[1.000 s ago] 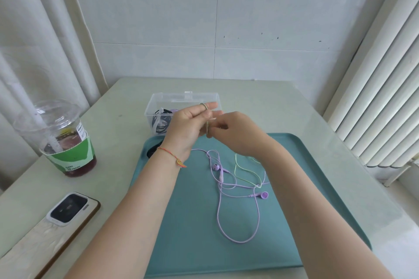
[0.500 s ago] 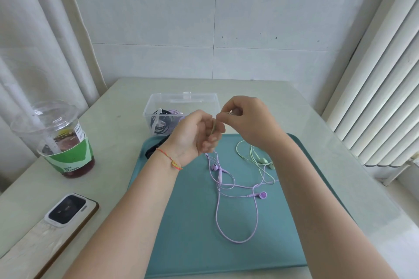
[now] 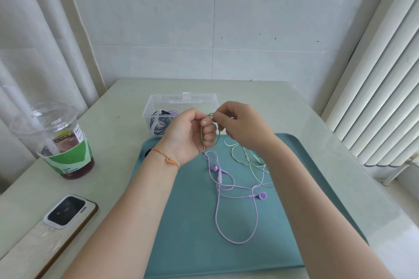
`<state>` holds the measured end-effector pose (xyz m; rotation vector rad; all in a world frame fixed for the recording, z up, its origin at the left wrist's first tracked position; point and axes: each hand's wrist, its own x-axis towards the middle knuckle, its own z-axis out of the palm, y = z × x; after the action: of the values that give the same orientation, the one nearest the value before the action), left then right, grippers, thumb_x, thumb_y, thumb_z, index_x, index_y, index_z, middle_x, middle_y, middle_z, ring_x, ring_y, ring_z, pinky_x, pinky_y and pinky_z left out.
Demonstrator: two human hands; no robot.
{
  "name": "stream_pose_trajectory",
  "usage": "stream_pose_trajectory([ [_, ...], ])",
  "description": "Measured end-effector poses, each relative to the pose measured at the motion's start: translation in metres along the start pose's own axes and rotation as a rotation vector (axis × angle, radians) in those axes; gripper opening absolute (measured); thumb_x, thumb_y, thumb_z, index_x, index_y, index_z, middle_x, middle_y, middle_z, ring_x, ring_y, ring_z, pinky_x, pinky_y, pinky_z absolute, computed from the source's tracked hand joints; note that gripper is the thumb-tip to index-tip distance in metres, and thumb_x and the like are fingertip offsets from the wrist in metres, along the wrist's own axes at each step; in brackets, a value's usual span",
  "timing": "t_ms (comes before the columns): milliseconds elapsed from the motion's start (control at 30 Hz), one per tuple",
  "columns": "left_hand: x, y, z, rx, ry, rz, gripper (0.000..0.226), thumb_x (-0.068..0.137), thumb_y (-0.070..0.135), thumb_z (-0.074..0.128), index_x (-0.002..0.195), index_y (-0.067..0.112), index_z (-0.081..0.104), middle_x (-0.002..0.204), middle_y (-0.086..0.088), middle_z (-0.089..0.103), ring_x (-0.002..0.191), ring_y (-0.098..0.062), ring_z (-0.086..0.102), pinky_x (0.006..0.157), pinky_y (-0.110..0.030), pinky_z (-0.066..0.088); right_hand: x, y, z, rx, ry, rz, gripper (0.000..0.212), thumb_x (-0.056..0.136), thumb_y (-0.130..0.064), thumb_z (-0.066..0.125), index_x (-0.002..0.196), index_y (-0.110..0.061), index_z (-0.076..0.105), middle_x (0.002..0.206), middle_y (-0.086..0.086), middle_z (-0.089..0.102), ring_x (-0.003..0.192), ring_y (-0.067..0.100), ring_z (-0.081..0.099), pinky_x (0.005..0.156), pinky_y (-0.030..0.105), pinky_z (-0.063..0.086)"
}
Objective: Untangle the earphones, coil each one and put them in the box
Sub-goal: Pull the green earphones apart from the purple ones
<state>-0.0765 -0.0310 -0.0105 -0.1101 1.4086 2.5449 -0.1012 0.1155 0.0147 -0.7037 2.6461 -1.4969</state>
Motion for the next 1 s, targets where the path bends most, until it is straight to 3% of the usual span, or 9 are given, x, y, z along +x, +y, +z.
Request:
stream_pose_trajectory([
  [133,-0.003,0.0,0.003,0.102,0.004,-0.034,0.037,0.091,0.015,0.034,0.057,0.012,0.049,0.056,-0.002,0.043,0.046,-0.016,0.041,0.043,-0.022,0.031,0.0,0.001,-0.003,-0.027,-0.002,0.019,0.014,0.093,-0.022,0.056,0.084,-0.012,0.062,0.066,-0.006,0.06,0.043,0.0,0.041,0.044,0.015,0.034],
  [267,-0.005,0.001,0.003,0.171,-0.03,-0.095,0.04,0.091,0.019,0.033,0.055,0.016,0.048,0.051,0.004,0.026,0.037,-0.008,0.023,0.039,-0.02,0.013,-0.001,0.003,-0.008,0.03,0.001,0.05,0.013,0.091,-0.022,0.06,0.082,-0.015,0.066,0.059,-0.006,0.058,0.047,0.008,0.04,0.048,0.021,0.035],
  [400,-0.005,-0.001,0.005,0.266,-0.023,-0.095,0.032,0.093,0.022,0.033,0.065,0.014,0.047,0.051,0.006,0.022,0.038,-0.008,0.019,0.043,-0.022,0.01,0.001,0.003,-0.007,0.045,0.078,-0.005,0.011,0.089,-0.021,0.063,0.081,-0.018,0.07,0.061,0.001,0.054,0.047,0.002,0.042,0.048,0.016,0.034],
  [567,-0.008,-0.001,0.007,0.286,-0.09,-0.039,0.032,0.094,0.015,0.031,0.071,0.01,0.052,0.056,-0.001,0.035,0.047,-0.016,0.034,0.046,-0.024,0.029,0.003,0.004,-0.006,0.113,0.145,-0.043,0.01,0.089,-0.023,0.065,0.083,-0.018,0.07,0.056,-0.003,0.052,0.05,0.011,0.041,0.051,0.023,0.037],
  [700,-0.012,-0.001,0.01,0.1,-0.217,0.036,0.029,0.095,0.01,0.039,0.085,0.008,0.065,0.066,-0.003,0.055,0.058,-0.015,0.055,0.056,-0.023,0.05,0.005,0.007,-0.008,0.147,0.184,-0.023,0.014,0.09,-0.021,0.062,0.078,-0.019,0.07,0.052,-0.005,0.05,0.048,0.008,0.044,0.054,0.026,0.038],
  [867,-0.011,0.002,0.014,-0.193,-0.19,0.223,0.033,0.092,0.007,0.043,0.091,0.004,0.076,0.086,-0.009,0.073,0.084,-0.022,0.073,0.075,-0.028,0.059,-0.001,0.007,-0.002,0.034,-0.025,0.082,0.032,0.092,-0.013,0.05,0.062,-0.02,0.055,0.037,-0.014,0.047,0.036,0.003,0.036,0.045,0.021,0.032],
  [1000,-0.006,0.003,0.008,-0.264,-0.095,0.312,0.026,0.101,0.008,0.039,0.107,0.003,0.064,0.099,-0.008,0.073,0.102,-0.027,0.069,0.09,-0.031,0.056,-0.007,0.002,0.002,-0.059,-0.24,0.117,0.028,0.096,-0.016,0.05,0.071,-0.018,0.063,0.044,-0.012,0.054,0.035,0.006,0.042,0.042,0.016,0.035],
])
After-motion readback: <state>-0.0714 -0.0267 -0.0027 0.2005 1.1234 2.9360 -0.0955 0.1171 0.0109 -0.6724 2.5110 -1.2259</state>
